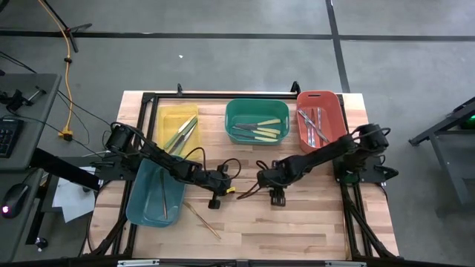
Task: Sort silverware by color (type)
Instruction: Put the gold knife into the blue bin
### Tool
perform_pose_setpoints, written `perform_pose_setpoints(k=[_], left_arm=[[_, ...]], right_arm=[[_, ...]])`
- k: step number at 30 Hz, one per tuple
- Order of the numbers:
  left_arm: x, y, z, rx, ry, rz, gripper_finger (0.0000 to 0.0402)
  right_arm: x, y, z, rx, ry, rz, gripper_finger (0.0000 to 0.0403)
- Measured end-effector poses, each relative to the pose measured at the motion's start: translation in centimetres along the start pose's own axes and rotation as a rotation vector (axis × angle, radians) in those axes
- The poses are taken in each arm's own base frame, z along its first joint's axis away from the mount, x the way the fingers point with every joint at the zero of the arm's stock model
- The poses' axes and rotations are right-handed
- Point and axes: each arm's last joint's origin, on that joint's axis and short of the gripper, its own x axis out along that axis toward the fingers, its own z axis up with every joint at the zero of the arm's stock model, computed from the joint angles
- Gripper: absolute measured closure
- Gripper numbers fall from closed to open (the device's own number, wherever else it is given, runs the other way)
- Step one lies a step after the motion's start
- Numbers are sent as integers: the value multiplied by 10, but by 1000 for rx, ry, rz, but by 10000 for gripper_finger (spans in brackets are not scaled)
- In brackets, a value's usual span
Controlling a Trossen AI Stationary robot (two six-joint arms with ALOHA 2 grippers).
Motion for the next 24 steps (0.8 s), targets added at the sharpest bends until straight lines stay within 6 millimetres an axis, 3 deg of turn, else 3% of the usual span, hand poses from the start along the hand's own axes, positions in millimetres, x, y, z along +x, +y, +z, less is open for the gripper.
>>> perform_pose_setpoints(k=[11,14,21,24], left_arm=[[0,0,0,0,-3,0,401],[0,0,0,-1,-3,0,401],[0,0,-2,-2,12,3,402],[1,0,-1,-9,3,2,402]], right_arm=[[18,1,-2,13,70,-11,212],[18,0,-4,22,74,-39,252],[19,-1,-5,19,87,-66,388],[19,-1,-6,22,90,-63,392]])
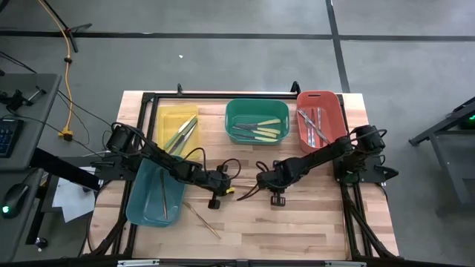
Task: Sort silverware by color (type)
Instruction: Put the gold knife into the blue bin
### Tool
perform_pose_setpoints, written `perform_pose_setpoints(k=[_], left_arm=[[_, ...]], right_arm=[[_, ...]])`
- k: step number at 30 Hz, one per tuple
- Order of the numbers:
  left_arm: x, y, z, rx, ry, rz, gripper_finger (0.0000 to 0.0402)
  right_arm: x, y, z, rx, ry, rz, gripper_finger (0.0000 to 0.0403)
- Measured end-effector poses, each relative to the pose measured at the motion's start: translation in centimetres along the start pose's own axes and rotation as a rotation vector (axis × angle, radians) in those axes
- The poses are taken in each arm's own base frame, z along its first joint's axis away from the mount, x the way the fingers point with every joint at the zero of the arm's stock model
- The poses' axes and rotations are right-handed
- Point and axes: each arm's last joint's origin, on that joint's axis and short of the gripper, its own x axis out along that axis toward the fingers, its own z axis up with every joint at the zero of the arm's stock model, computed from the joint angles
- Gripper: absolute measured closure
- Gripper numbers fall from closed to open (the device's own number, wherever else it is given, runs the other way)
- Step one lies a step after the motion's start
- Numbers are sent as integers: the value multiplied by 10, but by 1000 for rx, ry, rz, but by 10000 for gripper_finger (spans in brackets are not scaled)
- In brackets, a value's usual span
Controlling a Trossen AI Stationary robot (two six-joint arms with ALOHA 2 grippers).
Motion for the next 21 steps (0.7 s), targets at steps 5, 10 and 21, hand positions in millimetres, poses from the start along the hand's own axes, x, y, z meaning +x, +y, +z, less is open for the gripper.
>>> perform_pose_setpoints(k=[5,10,21], left_arm=[[0,0,0,-1,-4,2,402],[-7,0,5,0,-11,13,401],[-68,-6,44,30,-138,14,401]], right_arm=[[0,0,0,0,1,-2,401],[0,1,-1,0,5,1,402],[-34,10,-22,15,-10,-129,402]])
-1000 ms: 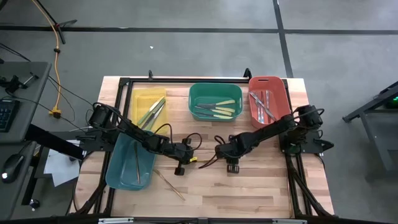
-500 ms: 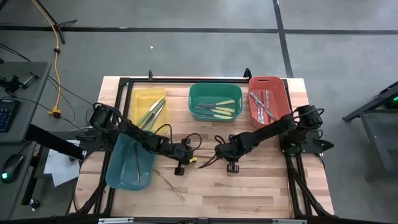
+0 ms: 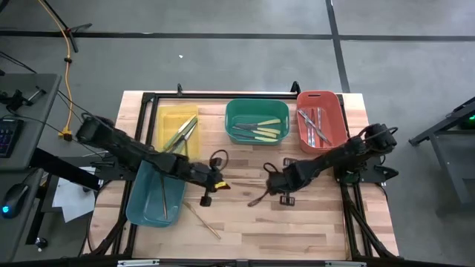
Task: Sort silverware by color (type)
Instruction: Put the gold knife into the blue bin
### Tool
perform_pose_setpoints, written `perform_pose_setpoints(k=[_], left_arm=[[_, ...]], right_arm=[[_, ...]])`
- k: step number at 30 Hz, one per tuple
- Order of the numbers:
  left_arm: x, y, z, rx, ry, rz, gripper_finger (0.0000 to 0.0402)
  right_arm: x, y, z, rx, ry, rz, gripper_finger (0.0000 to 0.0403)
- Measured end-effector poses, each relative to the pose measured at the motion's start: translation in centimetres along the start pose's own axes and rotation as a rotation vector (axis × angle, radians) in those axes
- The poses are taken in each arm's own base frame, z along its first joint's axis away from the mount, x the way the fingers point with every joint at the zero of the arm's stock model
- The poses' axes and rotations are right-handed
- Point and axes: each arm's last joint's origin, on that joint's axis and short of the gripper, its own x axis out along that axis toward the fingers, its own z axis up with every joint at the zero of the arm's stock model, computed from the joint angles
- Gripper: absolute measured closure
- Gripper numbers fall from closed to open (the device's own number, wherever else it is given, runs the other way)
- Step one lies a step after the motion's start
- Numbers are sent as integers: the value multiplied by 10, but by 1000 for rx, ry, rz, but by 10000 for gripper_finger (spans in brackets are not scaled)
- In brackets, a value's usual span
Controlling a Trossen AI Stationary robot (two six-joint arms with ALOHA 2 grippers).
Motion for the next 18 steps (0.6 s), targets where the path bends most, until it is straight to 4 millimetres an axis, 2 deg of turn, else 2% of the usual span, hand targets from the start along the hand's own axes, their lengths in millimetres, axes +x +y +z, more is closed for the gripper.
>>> perform_pose_setpoints(k=[5,9,13,18], left_arm=[[-35,-2,28,73,-164,18,401],[-52,1,39,75,-234,72,401],[-50,1,38,74,-225,76,401],[-23,5,22,61,-125,93,401]], right_arm=[[-13,13,-10,-3,-55,-25,402],[-14,20,-13,-8,-63,-35,402],[-14,21,-13,-9,-74,-32,402],[-15,22,-7,-22,-136,-25,403]])
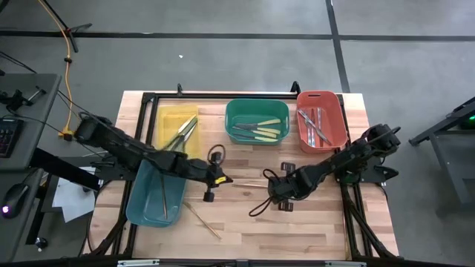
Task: Sort silverware by color (type)
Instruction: Put the gold knife into the blue bin
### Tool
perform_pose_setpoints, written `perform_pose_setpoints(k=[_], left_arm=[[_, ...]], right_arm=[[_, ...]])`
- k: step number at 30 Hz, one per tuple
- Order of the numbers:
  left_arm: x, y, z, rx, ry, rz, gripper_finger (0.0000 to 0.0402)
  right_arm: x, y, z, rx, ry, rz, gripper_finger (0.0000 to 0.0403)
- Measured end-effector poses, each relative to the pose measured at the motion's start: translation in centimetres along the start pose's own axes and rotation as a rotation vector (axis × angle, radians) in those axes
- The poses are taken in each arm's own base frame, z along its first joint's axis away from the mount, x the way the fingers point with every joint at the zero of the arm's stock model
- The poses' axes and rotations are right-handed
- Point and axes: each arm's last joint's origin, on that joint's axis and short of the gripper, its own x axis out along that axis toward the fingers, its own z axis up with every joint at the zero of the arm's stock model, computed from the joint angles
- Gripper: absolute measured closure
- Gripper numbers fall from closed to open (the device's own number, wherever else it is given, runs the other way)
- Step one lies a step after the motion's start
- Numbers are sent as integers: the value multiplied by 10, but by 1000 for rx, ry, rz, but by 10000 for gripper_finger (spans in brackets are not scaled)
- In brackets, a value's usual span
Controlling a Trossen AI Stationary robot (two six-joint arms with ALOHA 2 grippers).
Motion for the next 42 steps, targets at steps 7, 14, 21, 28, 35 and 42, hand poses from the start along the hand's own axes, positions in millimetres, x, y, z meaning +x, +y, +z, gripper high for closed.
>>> perform_pose_setpoints(k=[7,14,21,28,35,42], left_arm=[[55,4,-46,-32,102,-44,401],[74,2,-73,-57,177,-55,401],[73,4,-71,-41,180,-3,401],[72,4,-76,-35,227,2,401],[72,4,-76,-41,230,2,401],[73,4,-78,-50,240,9,401]], right_arm=[[0,1,3,0,-37,1,403],[-1,1,4,11,-43,-3,402],[-1,2,6,53,-67,12,393],[-1,1,8,104,-80,18,295],[-1,1,8,83,-81,17,208],[-1,1,8,85,-77,24,190]])
